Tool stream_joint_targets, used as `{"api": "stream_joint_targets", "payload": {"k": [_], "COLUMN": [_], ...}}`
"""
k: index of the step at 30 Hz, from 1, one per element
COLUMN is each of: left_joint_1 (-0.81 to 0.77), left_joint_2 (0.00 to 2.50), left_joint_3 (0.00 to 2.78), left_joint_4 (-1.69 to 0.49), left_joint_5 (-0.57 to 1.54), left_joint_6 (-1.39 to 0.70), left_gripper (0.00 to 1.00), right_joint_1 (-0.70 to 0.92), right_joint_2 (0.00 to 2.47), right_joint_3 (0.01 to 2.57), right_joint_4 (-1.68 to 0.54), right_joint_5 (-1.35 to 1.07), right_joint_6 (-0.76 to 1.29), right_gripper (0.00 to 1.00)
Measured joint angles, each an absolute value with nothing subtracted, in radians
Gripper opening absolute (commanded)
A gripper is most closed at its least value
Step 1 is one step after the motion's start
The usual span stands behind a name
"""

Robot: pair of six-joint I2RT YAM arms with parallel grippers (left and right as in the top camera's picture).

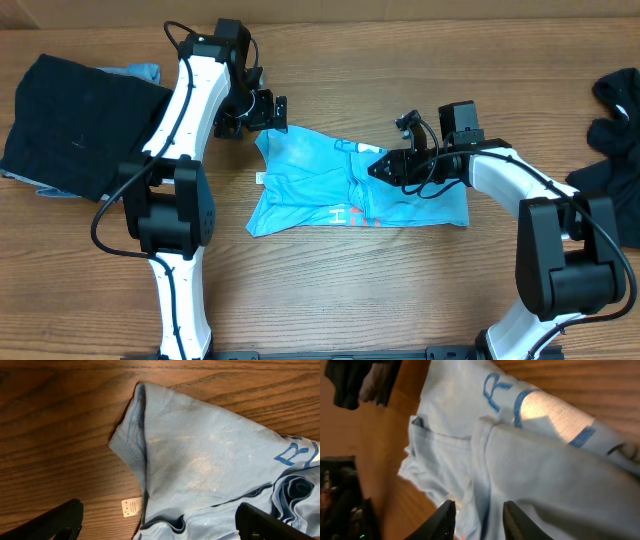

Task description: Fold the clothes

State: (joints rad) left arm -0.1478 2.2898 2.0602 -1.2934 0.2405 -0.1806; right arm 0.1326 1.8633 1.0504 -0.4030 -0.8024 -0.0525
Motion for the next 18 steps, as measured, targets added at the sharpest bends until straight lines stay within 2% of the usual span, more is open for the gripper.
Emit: {"api": "stream_joint_targets", "payload": {"k": [7, 9, 14, 18], "left_joint_1": [-0.148, -0.148, -0.148, -0.148], "left_joint_2": [2.289, 2.290, 2.290, 2.289], "left_joint_3": [2.060, 2.060, 2.060, 2.060], "left_joint_4": [-1.293, -1.293, -1.293, -1.293], "left_joint_5": [0.241, 0.240, 0.241, 0.241], "left_joint_6": [-0.181, -0.181, -0.181, -0.181], "left_gripper": [1.00, 1.00, 1.00, 1.00], "right_joint_1": [0.190, 0.211, 0.211, 0.231], "right_joint_2": [1.864, 1.864, 1.833, 1.705], "right_joint_3": [1.024, 1.024, 1.069, 1.135], "right_joint_4": [-0.266, -0.255, -0.349, -0.426], "right_joint_5": [-0.746, -0.743, -0.734, -0.686], "right_joint_6": [-0.052, -0.052, -0.072, -0.092], "right_gripper": [0.39, 0.44, 0.51, 0.56]}}
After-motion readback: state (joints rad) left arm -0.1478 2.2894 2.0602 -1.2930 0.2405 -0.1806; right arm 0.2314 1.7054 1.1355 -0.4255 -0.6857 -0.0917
